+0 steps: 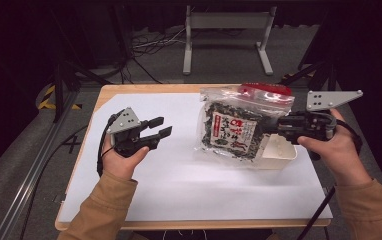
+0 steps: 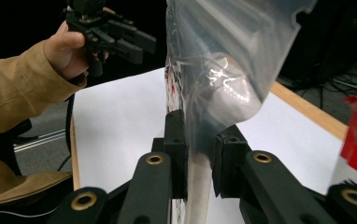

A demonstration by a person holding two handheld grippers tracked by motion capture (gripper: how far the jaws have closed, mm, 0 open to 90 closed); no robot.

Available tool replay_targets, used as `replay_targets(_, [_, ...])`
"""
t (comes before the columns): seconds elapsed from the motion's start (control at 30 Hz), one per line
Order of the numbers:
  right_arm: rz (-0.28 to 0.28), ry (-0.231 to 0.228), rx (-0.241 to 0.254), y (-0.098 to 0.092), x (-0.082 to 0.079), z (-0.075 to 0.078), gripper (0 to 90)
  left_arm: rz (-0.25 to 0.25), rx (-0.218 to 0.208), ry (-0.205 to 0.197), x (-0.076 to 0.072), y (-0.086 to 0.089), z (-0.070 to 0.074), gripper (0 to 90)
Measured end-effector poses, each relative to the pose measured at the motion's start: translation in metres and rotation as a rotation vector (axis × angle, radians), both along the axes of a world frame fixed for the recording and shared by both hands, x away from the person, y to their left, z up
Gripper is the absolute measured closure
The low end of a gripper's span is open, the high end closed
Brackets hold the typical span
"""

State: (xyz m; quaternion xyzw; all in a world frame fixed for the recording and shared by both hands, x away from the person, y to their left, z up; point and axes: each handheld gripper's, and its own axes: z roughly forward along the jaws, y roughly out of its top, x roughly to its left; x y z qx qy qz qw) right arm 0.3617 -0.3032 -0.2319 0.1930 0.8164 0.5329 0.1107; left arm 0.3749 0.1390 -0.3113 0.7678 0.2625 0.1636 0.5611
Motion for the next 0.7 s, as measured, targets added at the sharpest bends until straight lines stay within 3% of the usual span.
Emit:
replay_targets(0.17, [-0.032,-0.046,-0.011,-0.012,-0.003,0.010,77.9,-0.007,-0.005,0.026,0.000,0.002,-0.006,54.1])
replay_targets(0.43, [-0.078,-0.065,-0.012,-0.028,-0.006,0.018,77.9,0.008,-0.006,0.040,-0.001,0.008,-0.016,52.9])
replay_targets(0.6, [-0.110,-0.078,-0.019,-0.037,-0.008,0.022,77.9,0.039,0.030,0.019,-0.002,0.011,-0.022,50.3])
replay_targets(0.7, [-0.123,-0.084,-0.018,-0.042,-0.009,0.023,77.9,0.035,0.029,0.011,-0.004,0.012,-0.024,49.2])
